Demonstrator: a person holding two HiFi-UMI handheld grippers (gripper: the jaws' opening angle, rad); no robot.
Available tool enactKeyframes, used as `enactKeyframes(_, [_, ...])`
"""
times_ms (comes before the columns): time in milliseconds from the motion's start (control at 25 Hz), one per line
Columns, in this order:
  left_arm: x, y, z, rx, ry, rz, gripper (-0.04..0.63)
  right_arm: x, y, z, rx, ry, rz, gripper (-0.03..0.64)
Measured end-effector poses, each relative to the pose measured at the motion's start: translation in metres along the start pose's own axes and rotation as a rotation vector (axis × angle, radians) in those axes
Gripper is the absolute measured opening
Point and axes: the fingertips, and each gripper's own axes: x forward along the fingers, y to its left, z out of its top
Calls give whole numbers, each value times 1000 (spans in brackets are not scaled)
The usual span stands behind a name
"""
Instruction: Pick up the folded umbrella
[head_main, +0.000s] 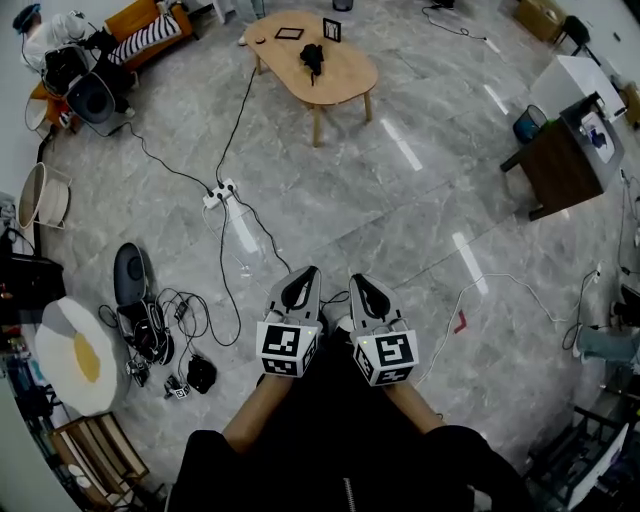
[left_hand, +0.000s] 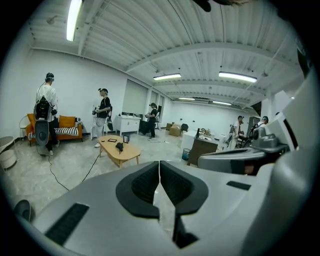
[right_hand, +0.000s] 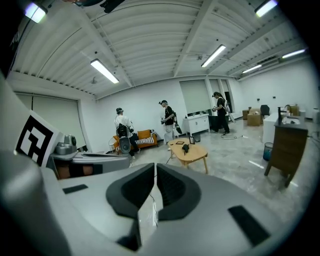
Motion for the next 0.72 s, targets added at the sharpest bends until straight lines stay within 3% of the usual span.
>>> enactKeyframes(720, [54,85,50,22,-68,-57,17,98,2,47,-25,-36,-76,12])
